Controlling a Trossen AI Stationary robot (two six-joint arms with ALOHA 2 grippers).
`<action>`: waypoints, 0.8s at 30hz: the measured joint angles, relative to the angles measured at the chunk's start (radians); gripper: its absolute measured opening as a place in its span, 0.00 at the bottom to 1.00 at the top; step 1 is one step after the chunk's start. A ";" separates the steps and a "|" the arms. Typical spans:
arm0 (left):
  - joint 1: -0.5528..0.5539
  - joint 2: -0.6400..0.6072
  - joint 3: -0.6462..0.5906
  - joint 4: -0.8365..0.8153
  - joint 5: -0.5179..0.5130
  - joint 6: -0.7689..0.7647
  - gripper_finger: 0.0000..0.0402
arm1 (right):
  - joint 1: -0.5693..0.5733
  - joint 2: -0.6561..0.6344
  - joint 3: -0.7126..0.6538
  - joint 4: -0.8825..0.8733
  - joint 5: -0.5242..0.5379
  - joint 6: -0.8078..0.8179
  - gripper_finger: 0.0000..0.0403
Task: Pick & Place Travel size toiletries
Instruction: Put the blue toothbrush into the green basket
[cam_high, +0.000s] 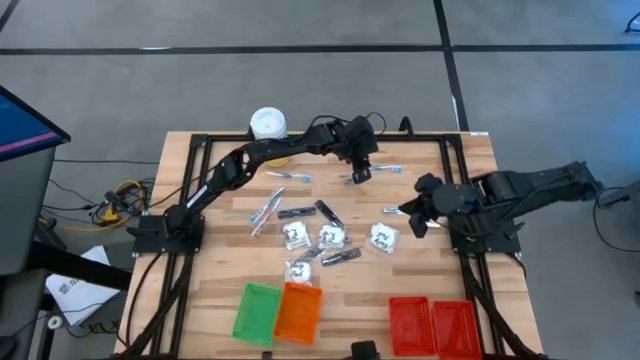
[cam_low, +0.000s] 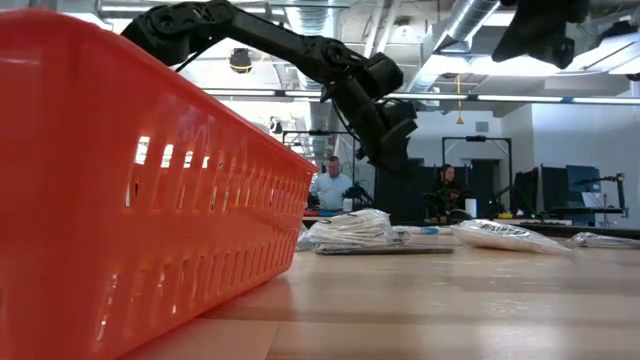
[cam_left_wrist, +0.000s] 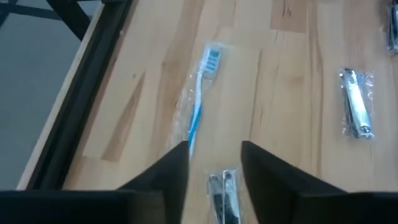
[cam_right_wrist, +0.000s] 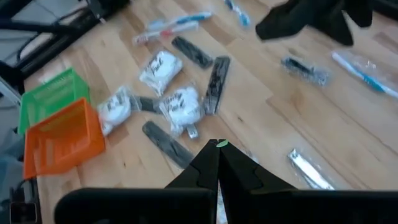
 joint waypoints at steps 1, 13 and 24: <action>0.000 0.000 0.000 0.003 0.000 -0.002 0.41 | -0.013 0.000 0.000 0.015 -0.005 -0.007 0.00; 0.030 0.009 -0.055 0.093 -0.034 -0.206 0.54 | -0.113 0.041 0.000 0.075 -0.079 -0.055 0.00; 0.043 0.069 -0.013 0.066 -0.049 -0.250 0.56 | -0.161 0.110 0.001 0.176 -0.180 -0.100 0.00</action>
